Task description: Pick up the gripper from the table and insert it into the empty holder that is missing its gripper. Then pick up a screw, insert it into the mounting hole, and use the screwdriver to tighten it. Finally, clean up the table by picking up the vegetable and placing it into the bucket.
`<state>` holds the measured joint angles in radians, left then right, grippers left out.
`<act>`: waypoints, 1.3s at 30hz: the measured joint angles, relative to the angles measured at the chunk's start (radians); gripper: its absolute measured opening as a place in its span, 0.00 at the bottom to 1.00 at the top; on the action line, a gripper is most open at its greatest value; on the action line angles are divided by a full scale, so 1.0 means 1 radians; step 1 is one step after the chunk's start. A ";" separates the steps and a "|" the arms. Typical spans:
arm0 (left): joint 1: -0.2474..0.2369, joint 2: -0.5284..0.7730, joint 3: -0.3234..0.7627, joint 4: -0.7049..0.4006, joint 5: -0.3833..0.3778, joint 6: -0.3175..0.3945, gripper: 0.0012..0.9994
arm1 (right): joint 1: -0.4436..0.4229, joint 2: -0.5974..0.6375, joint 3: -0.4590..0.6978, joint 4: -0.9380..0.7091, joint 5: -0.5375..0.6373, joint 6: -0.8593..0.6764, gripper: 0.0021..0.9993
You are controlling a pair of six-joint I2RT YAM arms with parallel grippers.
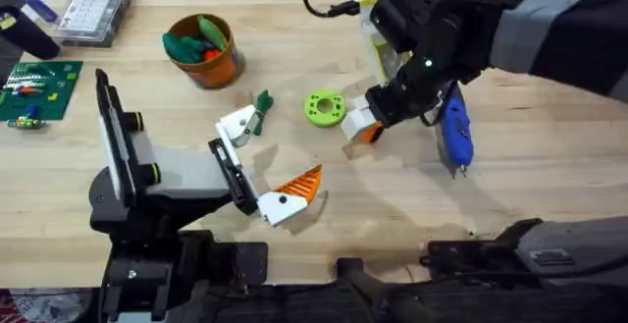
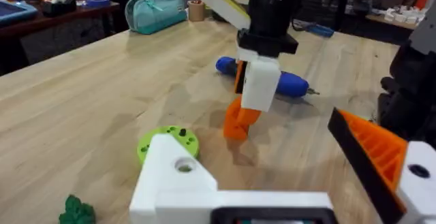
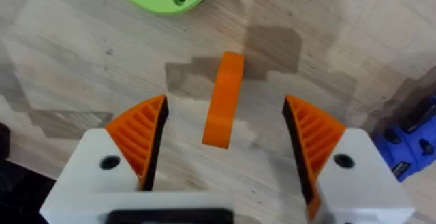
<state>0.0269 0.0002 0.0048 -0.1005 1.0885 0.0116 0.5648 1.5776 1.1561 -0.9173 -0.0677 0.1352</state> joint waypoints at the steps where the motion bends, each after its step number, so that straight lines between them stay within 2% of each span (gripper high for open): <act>1: 0.000 0.000 0.000 0.000 0.000 0.000 0.99 | 0.000 0.001 0.000 0.000 0.000 0.000 0.96; 6: 0.000 0.000 0.000 0.000 0.000 0.000 0.99 | 0.000 0.042 0.000 0.000 0.000 0.004 0.82; 9: 0.000 0.000 0.000 0.000 0.000 0.000 0.99 | 0.001 0.079 0.000 -0.001 0.000 0.008 0.64; 11: 0.000 0.000 0.000 0.000 0.000 0.000 0.99 | 0.004 0.091 0.000 -0.002 0.000 0.008 0.47; 14: 0.000 0.000 0.000 0.000 0.000 0.000 0.99 | 0.013 0.093 0.000 -0.002 0.000 0.014 0.05; 15: 0.000 0.000 0.000 0.000 0.000 0.000 0.99 | 0.016 0.093 0.000 -0.003 0.000 0.015 0.02; 33: 0.000 0.000 0.000 0.000 0.000 0.000 0.99 | 0.019 0.091 0.000 -0.008 -0.010 0.014 0.02; 39: 0.000 0.000 0.000 0.000 0.000 0.000 0.99 | 0.019 0.045 0.025 -0.084 -0.022 0.014 0.02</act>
<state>0.0269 0.0002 0.0048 -0.1005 1.0885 0.0116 0.5842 1.6229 1.1810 -1.0008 -0.0900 0.1497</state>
